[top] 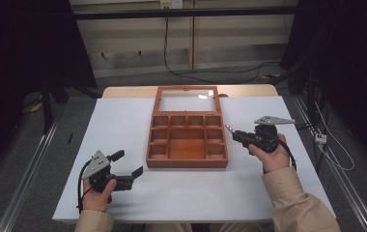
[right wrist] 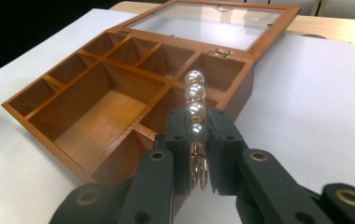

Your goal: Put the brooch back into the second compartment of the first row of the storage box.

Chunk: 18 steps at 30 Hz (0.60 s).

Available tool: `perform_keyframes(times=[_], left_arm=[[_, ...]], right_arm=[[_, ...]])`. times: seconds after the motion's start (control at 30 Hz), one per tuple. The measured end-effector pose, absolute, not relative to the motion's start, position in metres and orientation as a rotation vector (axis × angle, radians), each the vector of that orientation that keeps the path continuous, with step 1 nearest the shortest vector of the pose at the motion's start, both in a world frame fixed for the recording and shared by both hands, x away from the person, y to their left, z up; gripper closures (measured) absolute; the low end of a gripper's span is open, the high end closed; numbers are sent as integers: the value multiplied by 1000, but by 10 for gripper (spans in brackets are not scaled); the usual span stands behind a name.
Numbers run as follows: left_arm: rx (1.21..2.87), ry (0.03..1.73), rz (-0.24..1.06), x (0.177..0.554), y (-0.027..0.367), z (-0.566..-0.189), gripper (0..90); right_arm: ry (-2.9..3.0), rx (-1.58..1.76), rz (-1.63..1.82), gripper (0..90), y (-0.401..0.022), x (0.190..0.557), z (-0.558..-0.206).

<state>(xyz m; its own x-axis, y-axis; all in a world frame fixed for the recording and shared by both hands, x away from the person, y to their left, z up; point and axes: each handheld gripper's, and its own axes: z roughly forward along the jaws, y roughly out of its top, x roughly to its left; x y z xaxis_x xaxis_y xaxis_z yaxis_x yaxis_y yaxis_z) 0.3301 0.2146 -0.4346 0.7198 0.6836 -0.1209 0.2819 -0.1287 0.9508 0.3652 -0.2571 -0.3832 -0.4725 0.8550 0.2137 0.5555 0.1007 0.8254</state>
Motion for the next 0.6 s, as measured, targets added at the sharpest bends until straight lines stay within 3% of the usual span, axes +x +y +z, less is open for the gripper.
perform_keyframes(times=[0.6], left_arm=[[1712, 769, 411, 330, 215, -434, 45]], right_arm=[[2097, 1332, 1346, 805, -237, 384, -375]])
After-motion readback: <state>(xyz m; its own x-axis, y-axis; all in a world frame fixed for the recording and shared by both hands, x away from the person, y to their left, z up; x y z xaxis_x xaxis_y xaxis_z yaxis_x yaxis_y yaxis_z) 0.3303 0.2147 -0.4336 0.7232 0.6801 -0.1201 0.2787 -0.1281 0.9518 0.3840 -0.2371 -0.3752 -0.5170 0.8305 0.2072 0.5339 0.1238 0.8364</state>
